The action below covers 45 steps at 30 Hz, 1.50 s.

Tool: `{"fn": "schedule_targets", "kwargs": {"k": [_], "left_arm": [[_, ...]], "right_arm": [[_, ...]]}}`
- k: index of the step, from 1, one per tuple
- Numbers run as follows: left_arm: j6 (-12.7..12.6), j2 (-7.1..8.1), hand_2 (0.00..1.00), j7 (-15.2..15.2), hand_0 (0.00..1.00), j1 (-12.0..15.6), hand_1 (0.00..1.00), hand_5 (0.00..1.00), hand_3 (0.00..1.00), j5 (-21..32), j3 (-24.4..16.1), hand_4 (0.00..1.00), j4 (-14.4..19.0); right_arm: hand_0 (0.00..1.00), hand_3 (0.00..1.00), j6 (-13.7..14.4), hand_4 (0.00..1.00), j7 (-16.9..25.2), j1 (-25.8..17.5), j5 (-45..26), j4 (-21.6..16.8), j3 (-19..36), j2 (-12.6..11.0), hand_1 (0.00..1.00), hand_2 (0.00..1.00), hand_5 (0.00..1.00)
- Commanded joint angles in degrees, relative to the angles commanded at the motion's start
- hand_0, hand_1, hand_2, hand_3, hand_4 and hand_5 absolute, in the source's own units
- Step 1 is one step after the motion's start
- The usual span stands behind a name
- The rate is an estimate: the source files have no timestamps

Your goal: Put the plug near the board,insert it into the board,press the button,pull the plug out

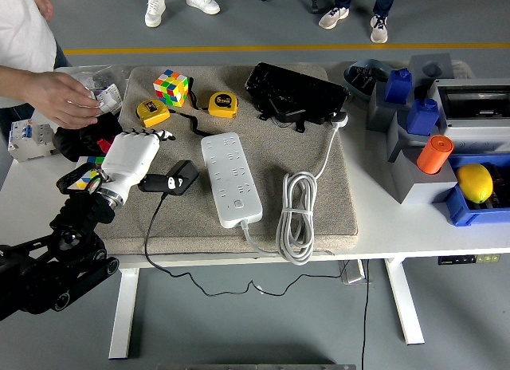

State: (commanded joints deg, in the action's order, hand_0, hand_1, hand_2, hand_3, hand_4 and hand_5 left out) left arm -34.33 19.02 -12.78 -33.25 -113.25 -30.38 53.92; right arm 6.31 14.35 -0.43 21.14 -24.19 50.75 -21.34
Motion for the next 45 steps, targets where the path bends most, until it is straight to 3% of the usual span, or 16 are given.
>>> {"fn": "schedule_targets", "kwargs": {"k": [26, 33, 39, 45], "left_arm": [[0.03, 1.05, 0.685, 0.52, 0.655, -0.3, 0.649, 0.512, 0.712, 1.47, -1.58, 0.998, -2.86], [-0.95, 1.25, 0.684, 2.07, 0.649, 0.17, 0.648, 0.524, 0.711, 3.28, -2.65, 0.998, -1.13], [-1.03, 0.88, 0.681, 2.01, 0.646, -0.1, 0.647, 0.506, 0.709, 3.65, -1.76, 0.998, -1.94], [-1.33, 1.43, 0.681, 2.78, 0.643, 0.63, 0.645, 0.515, 0.706, 4.67, -4.35, 0.998, -0.07]], "right_arm": [[0.7, 0.572, 0.01, 0.998, 0.08, 0.03, 0.49, -0.42, 0.61, 0.04, 0.698, 0.672, 0.536], [0.699, 0.572, 0.01, 0.998, 0.11, -0.06, 0.48, -0.41, 0.71, 0.08, 0.697, 0.672, 0.535], [0.7, 0.571, 0.0, 0.998, 0.11, 0.07, 0.49, -0.42, 0.61, 0.09, 0.697, 0.671, 0.532], [0.699, 0.572, 0.01, 0.998, 0.13, -0.1, 0.51, -0.46, 0.52, 0.04, 0.697, 0.671, 0.532]]}}
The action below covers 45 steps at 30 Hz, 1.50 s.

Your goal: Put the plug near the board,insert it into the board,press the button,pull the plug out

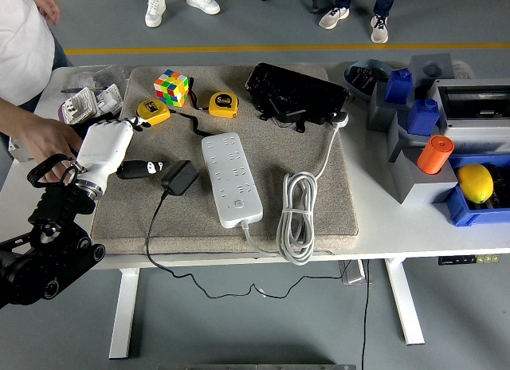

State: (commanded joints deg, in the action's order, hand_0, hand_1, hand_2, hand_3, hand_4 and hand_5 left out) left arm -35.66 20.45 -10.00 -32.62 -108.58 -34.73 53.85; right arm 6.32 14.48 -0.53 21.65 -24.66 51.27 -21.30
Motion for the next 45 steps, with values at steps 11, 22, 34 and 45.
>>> {"fn": "schedule_targets", "kwargs": {"k": [11, 22, 34, 45], "left_arm": [[0.35, -1.0, 0.681, -0.47, 0.64, -0.87, 0.644, 0.506, 0.705, 1.57, 4.07, 0.998, -1.31], [0.14, -0.85, 0.678, -0.05, 0.629, -1.57, 0.641, 0.505, 0.704, 2.62, 5.77, 0.998, -4.07], [0.12, -0.01, 0.68, 0.15, 0.633, -1.18, 0.641, 0.522, 0.704, 2.51, 3.68, 0.998, -3.75], [0.59, 0.35, 0.681, 1.32, 0.636, -0.4, 0.641, 0.526, 0.705, 4.7, 2.11, 0.998, 0.64]], "right_arm": [[0.699, 0.571, 0.0, 0.998, 0.03, 0.34, 0.03, -0.08, -0.11, -0.05, 0.697, 0.67, 0.532], [0.699, 0.572, 0.04, 0.998, 0.06, 0.25, -0.06, -0.09, -0.38, -0.18, 0.697, 0.67, 0.531], [0.699, 0.572, 0.04, 0.998, 0.06, 0.09, -0.07, -0.13, -0.14, -0.12, 0.697, 0.67, 0.53], [0.698, 0.571, -0.01, 0.998, 0.08, -0.03, -0.08, -0.12, 0.03, -0.02, 0.697, 0.67, 0.529]]}}
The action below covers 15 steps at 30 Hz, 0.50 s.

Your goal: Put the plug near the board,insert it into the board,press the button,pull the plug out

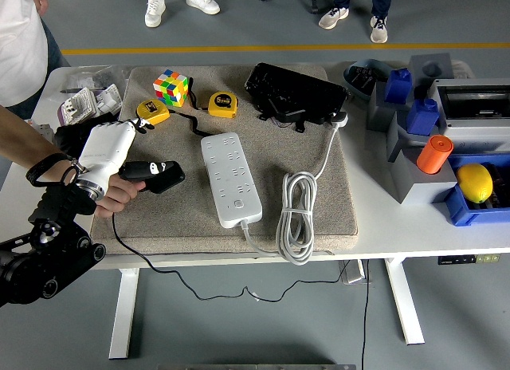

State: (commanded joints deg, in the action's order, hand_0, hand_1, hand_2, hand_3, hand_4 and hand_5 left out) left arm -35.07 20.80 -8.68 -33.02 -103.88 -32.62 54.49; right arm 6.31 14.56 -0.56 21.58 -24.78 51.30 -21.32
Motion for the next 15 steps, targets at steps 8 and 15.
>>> {"fn": "schedule_targets", "kwargs": {"k": [8, 15], "left_arm": [[1.14, 0.59, 0.68, 2.26, 0.644, 0.61, 0.643, 0.551, 0.704, 7.32, -0.26, 0.998, 1.78], [1.04, 0.63, 0.678, 3.91, 0.644, 1.03, 0.645, 0.558, 0.702, 9.72, -0.59, 0.998, 1.56]], "right_arm": [[0.698, 0.572, -0.01, 0.998, 0.02, -0.16, 0.04, -0.02, 0.04, -0.05, 0.697, 0.671, 0.527], [0.698, 0.571, -0.05, 0.998, 0.07, -0.1, 0.09, -0.07, 0.13, -0.04, 0.697, 0.671, 0.526]]}}
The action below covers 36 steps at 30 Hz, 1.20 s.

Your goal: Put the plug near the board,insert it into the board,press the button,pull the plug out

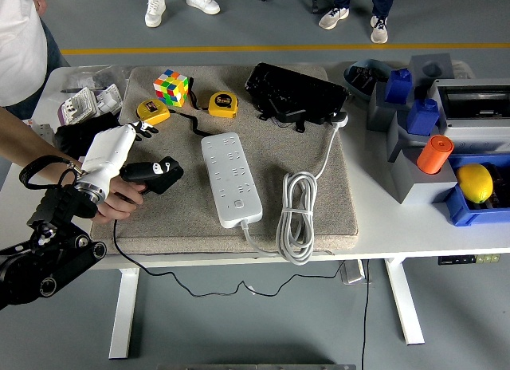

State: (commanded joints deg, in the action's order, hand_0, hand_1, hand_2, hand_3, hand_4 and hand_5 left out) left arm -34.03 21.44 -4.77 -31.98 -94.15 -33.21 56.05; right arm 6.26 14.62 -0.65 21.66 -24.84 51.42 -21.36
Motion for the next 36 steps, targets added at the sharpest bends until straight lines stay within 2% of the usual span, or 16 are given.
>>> {"fn": "schedule_targets", "kwargs": {"k": [3, 4, 9, 10, 14, 16, 21, 22, 27, 28, 33, 34, 36], "left_arm": [[1.11, 0.1, 0.678, 0.03, 0.644, 0.09, 0.645, 0.558, 0.702, 1.01, 0.27, 0.998, -0.09], [1.74, 0.11, 0.703, -0.04, 0.694, 0.12, 0.697, 0.571, 0.715, 1.22, 0.34, 0.998, -0.17], [4.27, -0.01, 0.703, 0.73, 0.694, 0.24, 0.697, 0.571, 0.715, 2.17, 0.81, 0.998, -0.41], [4.71, -0.03, 0.732, 0.8, 0.724, 0.19, 0.723, 0.597, 0.73, 2.49, 1.08, 0.998, -0.37], [5.1, -0.48, 0.732, 0.59, 0.724, -0.14, 0.723, 0.597, 0.73, 1.86, 2.43, 0.998, -1.31], [4.98, -0.69, 0.732, 0.68, 0.714, -0.2, 0.723, 0.566, 0.728, 1.64, 2.87, 0.998, -1.9], [3.35, -1.26, 0.732, 0.63, 0.714, -0.94, 0.723, 0.566, 0.728, 1.59, 4.76, 0.998, -3.91], [2.87, -1.36, 0.678, 0.91, 0.667, -1.03, 0.673, 0.432, 0.709, 1.8, 4.91, 0.998, -4.3], [1.2, -1.79, 0.678, 1.37, 0.667, -1.71, 0.673, 0.432, 0.709, 2.8, 6.18, 0.998, -6.26], [0.88, -1.88, 0.616, 1.59, 0.619, -1.8, 0.628, 0.337, 0.668, 3.3, 6.36, 0.998, -6.62], [0.58, -2.18, 0.616, 1.92, 0.619, -2.1, 0.628, 0.337, 0.668, 5.31, 6.86, 0.998, -7.63], [0.5, -2.22, 0.558, 2.18, 0.512, -2.13, 0.572, 0.338, 0.619, 5.97, 6.94, 0.998, -7.69], [0.38, -2.3, 0.558, 2.41, 0.512, -2.16, 0.572, 0.338, 0.619, 6.65, 7.04, 0.998, -7.78]], "right_arm": [[0.698, 0.571, -0.01, 0.998, 0.02, -0.02, -0.02, 0.02, 0.06, 0.0, 0.697, 0.671, 0.526], [0.698, 0.571, -0.02, 0.998, 0.02, -0.03, -0.03, 0.02, 0.06, 0.0, 0.697, 0.67, 0.525], [0.698, 0.571, -0.09, 0.998, 0.07, 0.0, -0.01, -0.01, 0.1, -0.02, 0.697, 0.67, 0.525], [0.698, 0.572, -0.09, 0.998, 0.06, 0.01, 0.01, -0.02, 0.08, -0.02, 0.697, 0.67, 0.525], [0.698, 0.572, -0.11, 0.998, 0.04, 0.05, 0.05, -0.04, -0.01, 0.05, 0.697, 0.67, 0.525], [0.698, 0.572, -0.1, 0.998, 0.05, 0.0, 0.18, -0.19, 0.12, 0.07, 0.697, 0.671, 0.524], [0.698, 0.572, -0.04, 0.998, 0.07, 0.09, 0.34, -0.4, 0.34, 0.09, 0.697, 0.671, 0.524], [0.698, 0.571, -0.03, 0.998, 0.07, 0.09, 0.41, -0.46, 0.42, 0.09, 0.697, 0.671, 0.522], [0.698, 0.571, -0.01, 0.998, 0.08, 0.1, 0.52, -0.57, 0.53, 0.07, 0.697, 0.671, 0.522], [0.697, 0.571, 0.0, 0.998, 0.09, 0.11, 0.53, -0.58, 0.53, 0.08, 0.697, 0.669, 0.522], [0.697, 0.571, 0.02, 0.998, 0.09, 0.13, 0.67, -0.73, 0.61, 0.11, 0.697, 0.669, 0.522], [0.697, 0.572, 0.03, 0.998, 0.11, 0.13, 0.7, -0.77, 0.65, 0.11, 0.697, 0.67, 0.521], [0.697, 0.572, 0.03, 0.998, 0.11, 0.12, 0.73, -0.77, 0.61, 0.12, 0.697, 0.67, 0.521]]}}
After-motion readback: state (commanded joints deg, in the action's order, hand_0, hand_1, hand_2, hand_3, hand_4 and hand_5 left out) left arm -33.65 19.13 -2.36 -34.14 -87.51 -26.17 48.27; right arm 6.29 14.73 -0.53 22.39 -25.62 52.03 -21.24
